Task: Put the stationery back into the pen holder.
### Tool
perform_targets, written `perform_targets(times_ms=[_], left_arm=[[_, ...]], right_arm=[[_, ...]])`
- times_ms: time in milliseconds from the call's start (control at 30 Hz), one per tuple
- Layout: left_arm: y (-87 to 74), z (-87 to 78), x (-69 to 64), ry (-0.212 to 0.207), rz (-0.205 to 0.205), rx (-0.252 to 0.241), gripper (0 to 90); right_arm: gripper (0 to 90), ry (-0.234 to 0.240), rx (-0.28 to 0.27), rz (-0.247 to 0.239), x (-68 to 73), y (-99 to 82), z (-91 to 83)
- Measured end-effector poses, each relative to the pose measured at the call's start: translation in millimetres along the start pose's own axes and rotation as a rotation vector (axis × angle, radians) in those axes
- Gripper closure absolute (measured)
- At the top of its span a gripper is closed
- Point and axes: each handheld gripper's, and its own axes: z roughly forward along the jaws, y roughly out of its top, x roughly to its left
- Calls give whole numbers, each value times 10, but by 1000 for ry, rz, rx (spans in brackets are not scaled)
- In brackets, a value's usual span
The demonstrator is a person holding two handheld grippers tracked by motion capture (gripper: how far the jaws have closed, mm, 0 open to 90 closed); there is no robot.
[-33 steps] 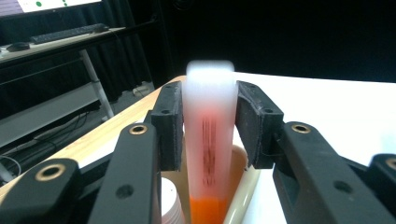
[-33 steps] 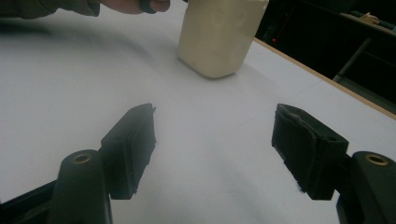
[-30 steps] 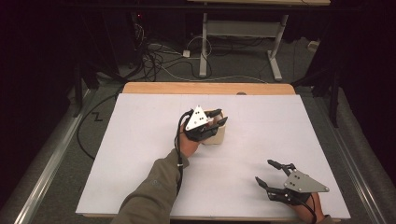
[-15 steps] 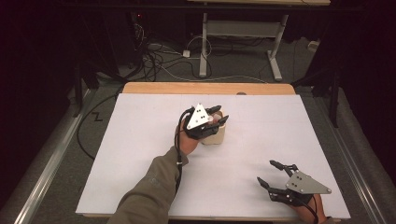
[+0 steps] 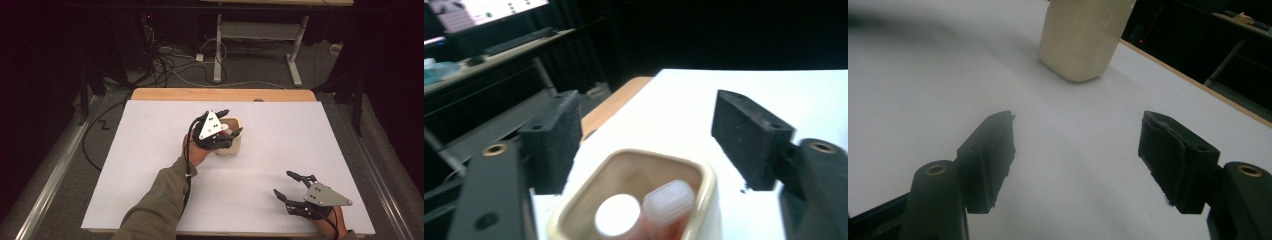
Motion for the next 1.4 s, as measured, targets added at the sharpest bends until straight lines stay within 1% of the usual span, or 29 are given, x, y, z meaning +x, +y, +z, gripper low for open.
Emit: perform_targets(times_ms=[67, 100, 333, 433, 533, 600, 700, 767, 800, 867, 933, 967, 1100, 1400], left_arm=[[2, -29, 5, 7, -2, -4, 250], [5, -43, 4, 13, 2, -1, 234], [30, -117, -22, 32, 39, 24, 224], [40, -139, -32, 41, 58, 40, 223], [55, -150, -58, 71, 88, 72, 223], [62, -158, -77, 78, 104, 86, 223], [65, -182, -102, 80, 121, 94, 223], [65, -197, -114, 73, 125, 95, 223], [64, -206, -124, 69, 130, 99, 223], [66, -212, -143, 74, 142, 114, 223], [65, -229, -164, 62, 149, 116, 223], [66, -236, -179, 66, 160, 123, 223], [67, -269, -222, 61, 189, 130, 223], [65, -400, -314, 58, 219, 106, 224]], right_arm=[[309, 3, 1, -1, 1, 2, 11], [309, 3, 3, -1, 1, 4, 17], [309, 17, -1, -4, 5, 23, 62], [309, 22, -1, -7, 6, 27, 78], [309, 21, 0, -6, 1, 30, 90], [309, 24, -2, -5, -2, 32, 103], [309, 30, 0, -12, 4, 34, 119], [309, 30, 3, -12, 5, 34, 124], [309, 30, 3, -11, 6, 35, 124], [309, 33, -2, -10, 7, 40, 121], [309, 32, -4, -10, 6, 41, 121], [309, 31, -2, -10, 7, 40, 121], [309, 31, 2, -12, 11, 35, 118], [310, 33, -1, -14, 15, 46, 125]])
